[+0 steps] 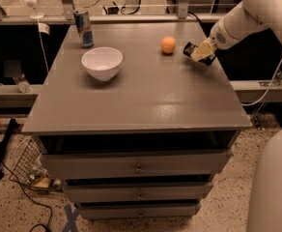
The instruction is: Move rxbar chocolate near orange
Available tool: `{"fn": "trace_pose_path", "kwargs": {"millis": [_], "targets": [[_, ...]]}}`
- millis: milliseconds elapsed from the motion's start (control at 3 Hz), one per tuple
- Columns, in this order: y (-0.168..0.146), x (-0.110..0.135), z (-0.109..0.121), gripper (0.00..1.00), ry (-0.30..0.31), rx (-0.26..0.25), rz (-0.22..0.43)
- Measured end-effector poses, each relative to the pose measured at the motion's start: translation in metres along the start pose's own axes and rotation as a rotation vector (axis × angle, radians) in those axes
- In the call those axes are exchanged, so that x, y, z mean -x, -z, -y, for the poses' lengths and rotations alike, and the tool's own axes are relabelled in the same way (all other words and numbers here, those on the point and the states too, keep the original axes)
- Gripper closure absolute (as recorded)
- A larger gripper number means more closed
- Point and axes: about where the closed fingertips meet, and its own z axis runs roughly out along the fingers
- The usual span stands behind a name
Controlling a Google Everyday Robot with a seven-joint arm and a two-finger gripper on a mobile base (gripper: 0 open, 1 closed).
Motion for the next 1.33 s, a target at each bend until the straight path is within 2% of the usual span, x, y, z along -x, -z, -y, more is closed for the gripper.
{"fn": "trace_pose_path", "kwargs": {"millis": [333,667,1333], "targets": [[-0.007,-0.003,0.009,1.0,-0.039,-0.01,-0.032],[-0.01,-0.003,0.011,1.0,-0.047,-0.008,-0.047],[-0.029,-0.001,0.003,1.0,-0.04,0.027,-0.071]]}}
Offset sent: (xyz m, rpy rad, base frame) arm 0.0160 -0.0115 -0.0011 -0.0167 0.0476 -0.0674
